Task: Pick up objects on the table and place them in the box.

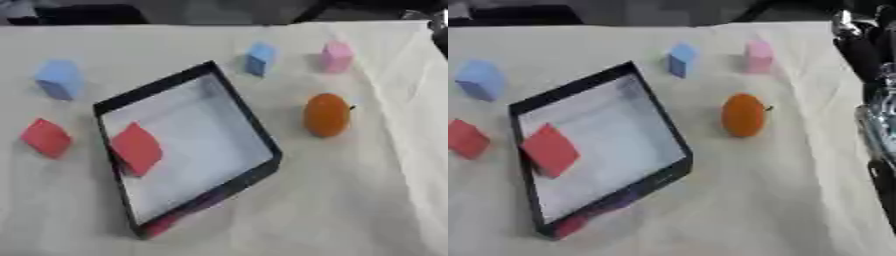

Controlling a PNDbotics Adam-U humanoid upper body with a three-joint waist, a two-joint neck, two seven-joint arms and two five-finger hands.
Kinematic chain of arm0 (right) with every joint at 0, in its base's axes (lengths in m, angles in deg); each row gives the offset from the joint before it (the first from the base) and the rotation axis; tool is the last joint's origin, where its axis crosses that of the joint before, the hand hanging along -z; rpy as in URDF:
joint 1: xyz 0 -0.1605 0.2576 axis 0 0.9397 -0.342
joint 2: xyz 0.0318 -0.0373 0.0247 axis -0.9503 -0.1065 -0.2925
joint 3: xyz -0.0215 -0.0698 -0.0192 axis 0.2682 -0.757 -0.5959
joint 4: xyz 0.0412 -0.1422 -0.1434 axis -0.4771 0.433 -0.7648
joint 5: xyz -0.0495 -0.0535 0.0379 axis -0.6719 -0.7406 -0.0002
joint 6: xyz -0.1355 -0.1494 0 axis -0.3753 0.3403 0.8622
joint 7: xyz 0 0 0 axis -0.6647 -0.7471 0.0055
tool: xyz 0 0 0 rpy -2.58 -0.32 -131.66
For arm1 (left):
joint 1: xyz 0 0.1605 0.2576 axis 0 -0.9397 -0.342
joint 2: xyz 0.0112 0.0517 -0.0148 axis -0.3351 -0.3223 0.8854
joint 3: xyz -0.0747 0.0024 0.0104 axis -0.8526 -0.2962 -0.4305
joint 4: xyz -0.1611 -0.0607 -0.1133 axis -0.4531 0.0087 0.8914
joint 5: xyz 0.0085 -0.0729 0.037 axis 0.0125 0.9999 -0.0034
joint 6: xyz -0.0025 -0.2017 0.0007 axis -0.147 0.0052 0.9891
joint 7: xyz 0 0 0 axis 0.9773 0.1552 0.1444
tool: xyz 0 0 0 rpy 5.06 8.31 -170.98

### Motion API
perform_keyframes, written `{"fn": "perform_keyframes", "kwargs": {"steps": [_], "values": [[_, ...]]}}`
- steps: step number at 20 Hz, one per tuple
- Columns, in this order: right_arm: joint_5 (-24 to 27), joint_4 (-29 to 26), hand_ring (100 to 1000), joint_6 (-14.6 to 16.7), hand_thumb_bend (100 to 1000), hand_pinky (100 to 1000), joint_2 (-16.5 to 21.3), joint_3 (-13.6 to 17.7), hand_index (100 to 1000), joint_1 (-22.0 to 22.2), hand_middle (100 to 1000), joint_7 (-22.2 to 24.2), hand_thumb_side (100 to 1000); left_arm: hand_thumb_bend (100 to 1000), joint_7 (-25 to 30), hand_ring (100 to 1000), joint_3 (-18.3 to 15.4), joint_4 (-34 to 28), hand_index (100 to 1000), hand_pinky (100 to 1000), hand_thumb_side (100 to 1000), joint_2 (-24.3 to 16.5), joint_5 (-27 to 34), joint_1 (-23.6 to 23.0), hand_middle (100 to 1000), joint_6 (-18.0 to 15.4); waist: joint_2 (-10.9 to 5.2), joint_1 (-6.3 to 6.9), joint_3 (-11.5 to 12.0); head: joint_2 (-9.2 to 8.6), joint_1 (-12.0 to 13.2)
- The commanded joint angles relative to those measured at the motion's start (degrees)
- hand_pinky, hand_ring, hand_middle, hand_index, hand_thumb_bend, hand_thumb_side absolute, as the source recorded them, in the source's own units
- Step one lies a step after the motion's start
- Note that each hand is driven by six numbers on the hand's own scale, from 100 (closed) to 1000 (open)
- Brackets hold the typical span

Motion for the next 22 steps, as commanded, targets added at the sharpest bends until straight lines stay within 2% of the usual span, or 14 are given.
{"fn": "perform_keyframes", "kwargs": {"steps": [1,8,12,16,22], "values": [[-0.34,-0.3,767,0.01,100,824,1.16,0.58,801,-0.37,808,0.13,477,563,-0.14,846,-0.41,-0.33,908,899,759,-1.66,-0.07,0.48,840,-0.03,-2.37,-0.13,-0.03,0.33,0.55],[-0.58,-0.25,769,-0.12,100,825,1.5,0.39,801,-0.33,809,0.62,467,561,-0.27,850,-0.43,-0.26,906,901,759,-1.68,-0.04,0.38,843,-0.15,-2.47,-0.05,-0.14,0.33,1.63],[-2.36,-0.01,790,-1.2,108,835,4.04,-0.85,827,-0.92,829,3.38,482,561,-0.17,850,-0.34,-0.38,908,902,759,-1.93,-0.14,0.45,845,-0.1,-2.2,-0.13,-0.12,0.33,1.9],[-5.64,0.59,809,-4.9,146,844,11.45,-3.88,840,-2.78,838,9.71,503,561,-0.14,851,-0.32,-0.44,907,902,760,-2.57,-0.35,0.16,845,-0.06,-2.22,-0.53,-0.23,0.33,1.42],[-6.41,2.25,825,-10.67,220,853,26.74,-11.43,853,-6.51,835,20.89,513,559,0.15,851,-0.02,-0.26,906,902,762,-3.54,-0.66,-0.43,846,0.13,-2.49,-1.38,-0.36,0.33,-0.2]]}}
